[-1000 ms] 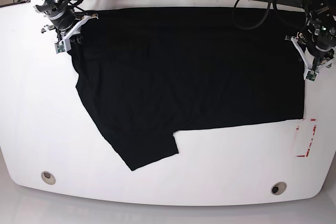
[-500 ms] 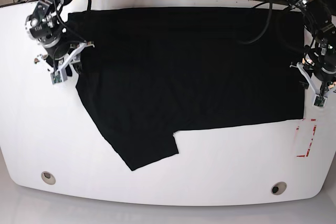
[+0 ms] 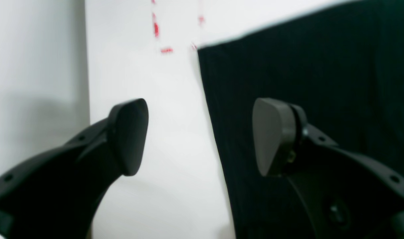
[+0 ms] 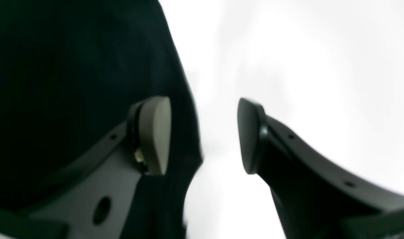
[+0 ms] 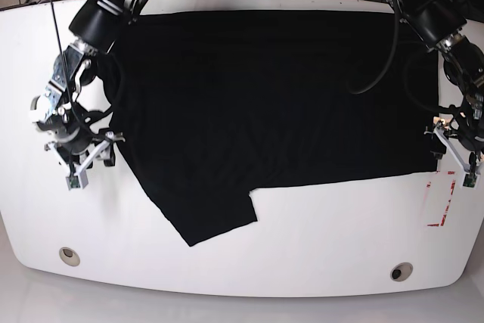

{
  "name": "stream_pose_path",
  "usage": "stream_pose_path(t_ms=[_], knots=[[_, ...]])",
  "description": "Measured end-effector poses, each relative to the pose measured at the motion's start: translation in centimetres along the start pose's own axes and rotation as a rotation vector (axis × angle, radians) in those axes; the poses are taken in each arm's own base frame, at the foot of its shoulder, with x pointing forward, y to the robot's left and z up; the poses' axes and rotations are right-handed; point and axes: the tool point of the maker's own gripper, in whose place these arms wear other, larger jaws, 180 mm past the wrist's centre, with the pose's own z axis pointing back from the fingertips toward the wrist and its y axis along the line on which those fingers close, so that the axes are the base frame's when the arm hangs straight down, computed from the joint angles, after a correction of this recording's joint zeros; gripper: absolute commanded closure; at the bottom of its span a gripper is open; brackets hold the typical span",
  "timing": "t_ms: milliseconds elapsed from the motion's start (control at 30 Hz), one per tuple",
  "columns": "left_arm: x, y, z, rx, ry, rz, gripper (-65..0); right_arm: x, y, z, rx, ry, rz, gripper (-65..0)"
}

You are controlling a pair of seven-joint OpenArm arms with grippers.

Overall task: Layout the t-shirt on the table in an organized manner, then fold the t-shirt properly
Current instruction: 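Move both grippers down along the t-shirt sides to its middle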

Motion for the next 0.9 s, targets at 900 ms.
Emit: stream_pose_path(t_ms=[900], knots=[[1.6, 2.7, -5.6, -0.066, -0.023, 0.098, -46.0, 0.7, 3.9, -10.0, 0.242, 0.010, -0.245, -32.7]])
